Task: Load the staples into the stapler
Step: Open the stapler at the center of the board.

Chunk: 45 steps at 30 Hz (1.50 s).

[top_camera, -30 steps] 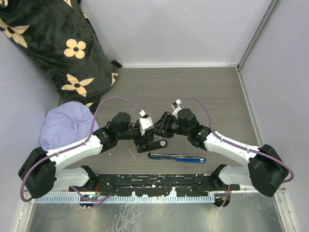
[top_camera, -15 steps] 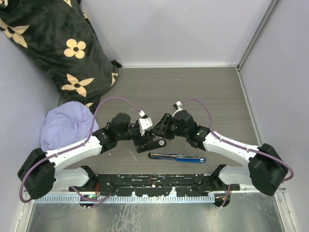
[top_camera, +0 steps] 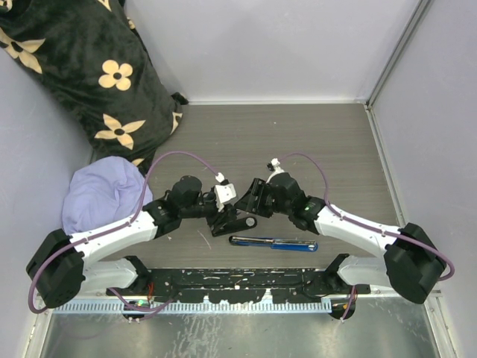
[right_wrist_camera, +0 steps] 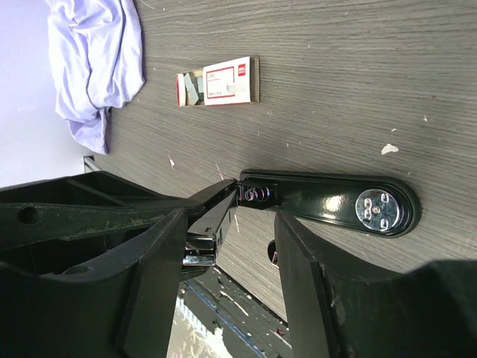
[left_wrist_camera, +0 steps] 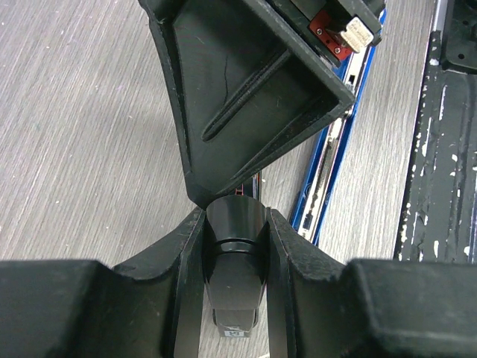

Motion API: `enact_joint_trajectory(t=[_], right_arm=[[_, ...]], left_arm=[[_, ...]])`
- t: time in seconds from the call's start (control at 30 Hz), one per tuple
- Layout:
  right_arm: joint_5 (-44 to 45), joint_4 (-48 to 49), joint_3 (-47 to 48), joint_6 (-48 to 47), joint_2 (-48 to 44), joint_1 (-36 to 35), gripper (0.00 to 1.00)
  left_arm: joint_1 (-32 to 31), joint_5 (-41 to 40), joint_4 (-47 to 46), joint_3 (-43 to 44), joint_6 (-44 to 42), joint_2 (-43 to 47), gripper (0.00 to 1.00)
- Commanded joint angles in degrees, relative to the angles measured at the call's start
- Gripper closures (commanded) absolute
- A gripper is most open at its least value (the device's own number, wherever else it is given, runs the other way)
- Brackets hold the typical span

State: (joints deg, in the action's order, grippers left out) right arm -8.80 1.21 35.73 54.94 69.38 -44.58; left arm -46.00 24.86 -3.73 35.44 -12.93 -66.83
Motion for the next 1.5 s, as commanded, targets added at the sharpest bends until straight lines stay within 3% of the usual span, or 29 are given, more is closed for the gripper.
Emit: enact_joint_trajectory(t=[0.0,0.3,0.5,0.77,1.17,1.3,1.47], right_arm=[[-2.13,-1.85,0.86,-5.06,-2.34,-1.04,0.44],[-3.04,-9.76,5.25,-11.2,2.2,-1.04,0.49],[5.86,-20.27,6.3,-15.9,3.4,-0.98,0.52],[8.73,-19.58,4.92,-18.46,5.64,-0.49,0.52],[-10.08,-7.42,5.43,-9.34,-5.78,7.67,0.48],[-16.32,-3.86,6.45,-7.41,-4.27,7.18,0.46],[-16.18,-3.18,7.36,-8.4,-1.62,4.82,0.45]], left_arm=[[-0.01,0.27,-7.17,0.95,-0.34,2.32,1.0],[0.02,-0.59,-7.17,0.88,-0.43,3.03,1.0],[-0.04,-2.17,-7.61,0.23,-0.61,4.5,1.0],[-0.01,-2.27,-7.57,-0.1,-0.52,5.16,1.0],[-0.02,-0.4,-7.35,-0.55,-0.16,5.61,1.0],[-0.04,-0.15,-7.5,-0.29,-0.18,4.96,1.0],[-0.06,-0.13,-7.52,-0.2,-0.15,4.8,1.0]])
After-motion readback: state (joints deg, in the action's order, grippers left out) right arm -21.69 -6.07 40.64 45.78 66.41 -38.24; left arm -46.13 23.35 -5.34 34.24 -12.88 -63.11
